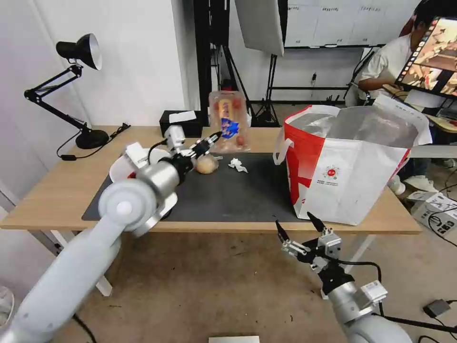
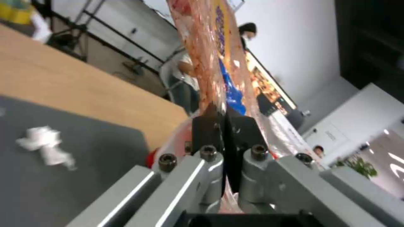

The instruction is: Pick up the trash from the table and place it into the takeout bag.

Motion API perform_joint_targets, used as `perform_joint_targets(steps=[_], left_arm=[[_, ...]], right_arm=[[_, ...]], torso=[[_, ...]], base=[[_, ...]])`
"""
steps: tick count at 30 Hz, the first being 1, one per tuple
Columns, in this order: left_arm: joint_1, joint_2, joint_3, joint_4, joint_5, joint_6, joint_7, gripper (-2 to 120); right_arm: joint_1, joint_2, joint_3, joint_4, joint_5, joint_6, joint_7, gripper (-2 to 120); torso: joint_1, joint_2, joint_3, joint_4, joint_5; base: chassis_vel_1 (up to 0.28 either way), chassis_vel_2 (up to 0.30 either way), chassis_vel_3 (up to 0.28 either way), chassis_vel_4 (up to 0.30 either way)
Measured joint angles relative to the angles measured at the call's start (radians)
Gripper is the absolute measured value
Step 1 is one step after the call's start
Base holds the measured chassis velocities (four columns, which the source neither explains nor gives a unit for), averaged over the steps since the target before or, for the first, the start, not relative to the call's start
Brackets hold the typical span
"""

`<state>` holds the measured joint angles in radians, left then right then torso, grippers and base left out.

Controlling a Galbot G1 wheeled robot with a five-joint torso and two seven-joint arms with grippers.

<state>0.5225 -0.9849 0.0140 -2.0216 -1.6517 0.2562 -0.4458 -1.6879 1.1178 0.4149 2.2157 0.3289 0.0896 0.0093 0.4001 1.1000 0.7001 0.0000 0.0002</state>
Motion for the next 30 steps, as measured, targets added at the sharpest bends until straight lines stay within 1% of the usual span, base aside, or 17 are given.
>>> perform_joint_targets(steps=[1, 2, 5, 6, 9, 10, 12, 13, 14, 16, 17, 20, 21, 24, 25, 28, 30], left_arm=[[-0.040, -0.013, 0.036, 0.019, -0.003, -0.002, 0.000, 0], [-0.040, -0.013, 0.036, 0.019, -0.003, -0.002, 0.000, 0], [-0.168, -0.057, 0.131, 0.077, -0.009, -0.013, 0.000, 0], [-0.168, -0.057, 0.131, 0.077, -0.009, -0.013, 0.000, 0], [-0.270, -0.123, 0.203, 0.141, -0.014, -0.018, 0.001, 0], [-0.270, -0.123, 0.203, 0.141, -0.014, -0.018, 0.001, 0], [-0.322, -0.179, 0.240, 0.195, -0.012, -0.019, 0.000, 0], [-0.322, -0.179, 0.240, 0.195, -0.012, -0.019, 0.000, 0], [-0.345, -0.213, 0.256, 0.225, -0.006, -0.019, 0.000, 0], [-0.372, -0.268, 0.284, 0.283, 0.021, -0.020, 0.000, 0], [-0.372, -0.268, 0.284, 0.283, 0.021, -0.020, 0.000, 0], [-0.399, -0.335, 0.315, 0.347, 0.066, -0.027, 0.001, 0], [-0.399, -0.335, 0.315, 0.347, 0.066, -0.027, 0.001, 0], [-0.425, -0.395, 0.341, 0.411, 0.113, -0.042, 0.001, 0], [-0.425, -0.395, 0.341, 0.411, 0.113, -0.042, 0.001, 0], [-0.466, -0.466, 0.380, 0.516, 0.216, -0.065, 0.009, 0], [-0.472, -0.474, 0.393, 0.536, 0.250, -0.068, 0.015, 0]], right_arm=[[-0.004, 0.008, -0.005, -0.004, -0.009, 0.003, -0.002, 100], [-0.004, 0.008, -0.005, -0.004, -0.009, 0.003, -0.002, 100], [-0.013, 0.030, -0.017, -0.014, -0.032, 0.009, -0.007, 100], [-0.013, 0.030, -0.017, -0.014, -0.032, 0.009, -0.007, 100], [-0.015, 0.045, -0.026, -0.028, -0.046, 0.012, -0.011, 100], [-0.015, 0.045, -0.026, -0.028, -0.046, 0.012, -0.011, 100], [-0.012, 0.054, -0.030, -0.038, -0.051, 0.013, -0.016, 100], [-0.012, 0.054, -0.030, -0.038, -0.051, 0.013, -0.016, 100], [-0.010, 0.057, -0.031, -0.041, -0.051, 0.013, -0.019, 100], [-0.009, 0.060, -0.031, -0.042, -0.050, 0.013, -0.023, 100], [-0.009, 0.060, -0.031, -0.042, -0.050, 0.013, -0.023, 100], [-0.010, 0.060, -0.030, -0.042, -0.049, 0.014, -0.026, 100], [-0.010, 0.060, -0.030, -0.042, -0.049, 0.014, -0.026, 100], [-0.012, 0.063, -0.031, -0.042, -0.049, 0.015, -0.030, 100], [-0.012, 0.063, -0.031, -0.042, -0.049, 0.015, -0.030, 100], [-0.012, 0.072, -0.039, -0.047, -0.051, 0.016, -0.035, 100], [-0.012, 0.074, -0.040, -0.048, -0.051, 0.016, -0.037, 100]], torso=[[0.000, 0.000, 0.000, 0.0001, -0.0002], [0.000, 0.000, 0.000, 0.0001, -0.0002], [0.000, 0.000, 0.000, 0.0001, 0.0001], [0.000, 0.000, 0.000, 0.0001, 0.0001], [0.000, 0.000, 0.000, -0.0001, 0.0001], [0.000, 0.000, 0.000, -0.0001, 0.0001], [0.000, 0.000, 0.000, -0.0001, 0.0002], [0.000, 0.000, 0.000, -0.0001, 0.0002], [0.000, 0.000, 0.000, 0.0000, 0.0001], [0.000, 0.000, 0.000, 0.0000, 0.0001], [0.000, 0.000, 0.000, 0.0000, 0.0001], [0.000, 0.000, 0.000, -0.0001, 0.0001], [0.000, 0.000, 0.000, -0.0001, 0.0001], [0.000, 0.000, 0.000, 0.0000, 0.0000], [0.000, 0.000, 0.000, 0.0000, 0.0000], [0.000, 0.000, 0.000, -0.0003, 0.0001], [0.000, 0.000, 0.000, -0.0002, 0.0001]], base=[[0.000, 0.000, 0.000, 0.000], [0.000, 0.000, 0.000, 0.000], [0.000, 0.000, 0.000, 0.000], [0.000, 0.000, 0.000, 0.000], [0.000, 0.000, 0.000, 0.000], [0.000, 0.000, 0.000, 0.000], [0.000, 0.000, 0.000, 0.000], [0.000, 0.000, 0.000, 0.000], [0.000, 0.000, 0.000, 0.000], [0.000, 0.000, 0.000, 0.000], [0.000, 0.000, 0.000, 0.000], [0.000, 0.000, 0.000, 0.000], [0.000, 0.000, 0.000, 0.000], [0.000, 0.000, 0.000, 0.000], [0.000, 0.000, 0.000, 0.000], [0.000, 0.000, 0.000, 0.000], [0.000, 0.000, 0.000, 0.000]])
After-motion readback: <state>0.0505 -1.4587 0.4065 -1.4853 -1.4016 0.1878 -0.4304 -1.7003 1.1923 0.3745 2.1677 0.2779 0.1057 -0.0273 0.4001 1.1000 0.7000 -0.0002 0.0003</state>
